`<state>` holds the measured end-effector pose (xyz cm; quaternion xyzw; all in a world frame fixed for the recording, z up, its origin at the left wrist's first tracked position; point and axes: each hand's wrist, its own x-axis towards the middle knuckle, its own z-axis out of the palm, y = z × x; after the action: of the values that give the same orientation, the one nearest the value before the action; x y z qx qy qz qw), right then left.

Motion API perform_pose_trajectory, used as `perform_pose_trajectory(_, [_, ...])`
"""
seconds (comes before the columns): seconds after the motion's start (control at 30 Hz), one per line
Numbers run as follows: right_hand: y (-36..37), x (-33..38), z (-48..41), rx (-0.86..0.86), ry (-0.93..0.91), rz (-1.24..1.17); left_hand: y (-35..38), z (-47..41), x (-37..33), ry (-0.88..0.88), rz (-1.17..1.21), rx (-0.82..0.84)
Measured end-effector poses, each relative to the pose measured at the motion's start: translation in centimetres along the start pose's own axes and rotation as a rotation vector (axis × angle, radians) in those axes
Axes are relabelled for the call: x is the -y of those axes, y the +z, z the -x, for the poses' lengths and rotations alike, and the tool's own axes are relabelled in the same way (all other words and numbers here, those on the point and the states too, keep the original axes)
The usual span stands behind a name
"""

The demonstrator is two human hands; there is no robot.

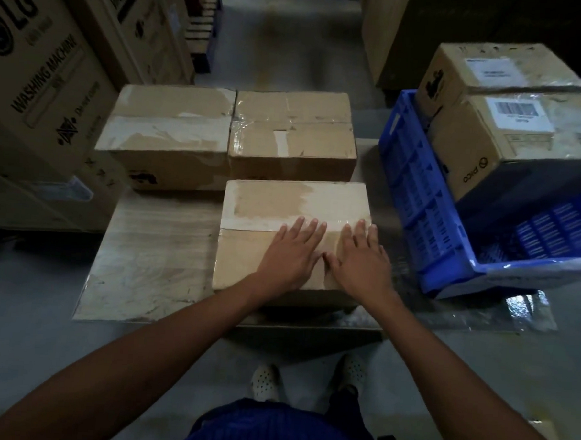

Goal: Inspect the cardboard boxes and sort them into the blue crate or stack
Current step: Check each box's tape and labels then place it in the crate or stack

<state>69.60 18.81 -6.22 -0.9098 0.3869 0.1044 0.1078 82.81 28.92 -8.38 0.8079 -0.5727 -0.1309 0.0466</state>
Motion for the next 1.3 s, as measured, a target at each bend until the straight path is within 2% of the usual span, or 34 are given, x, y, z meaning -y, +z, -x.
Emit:
perform_pose_trajectory(0.13, [-0.6, -0.1, 2.3, -0.063, -0.057, -0.016, 0.2, 1.4, -0.9, 0.135, -0.052, 0.017])
perform_pose_trajectory(0.43, [-0.1, -0.1, 3.3, 0.018, -0.083, 0.000, -1.1, 1.9, -0.7, 0.161, -0.027, 0.202])
perform_pose_trajectory(0.53, [-0.1, 1.3, 3.6, -0.025, -0.106, -0.099, -1.3, 3.2, -0.2, 0.120, 0.008, 0.076])
perform_pose_trajectory(0.63, [1.2, 3.9, 4.3, -0.012, -0.199, -0.149, 0.4, 6.0, 1.7, -0.038, -0.035, -0.079])
perform_pose_trajectory(0.73, [3.2, 5.2, 4.8, -0.038, -0.206, -0.055, 1.9, 8.3, 3.2, -0.200, -0.045, -0.055])
perform_pose_trajectory(0.9, [1.5, 5.9, 4.0, 0.022, -0.188, -0.011, 0.4, 7.7, 3.8, -0.119, 0.007, 0.044])
perform_pose_trajectory(0.97, [0.4, 8.1, 2.7, 0.046, -0.246, -0.025, 0.2, 8.4, 5.4, -0.111, 0.045, -0.027])
perform_pose_trajectory(1.03, [0.8, 10.6, 1.9, 0.076, -0.344, 0.001, 0.5, 9.4, 7.0, -0.178, 0.052, -0.113])
perform_pose_trajectory(1.1, [1.8, 11.8, 1.4, 0.105, -0.372, 0.000, 0.7, 9.8, 7.7, -0.205, 0.068, -0.134])
perform_pose_trajectory(1.3, [2.1, 9.2, 0.3, 0.041, -0.455, -0.019, 1.0, 9.5, 9.6, -0.112, 0.174, -0.216])
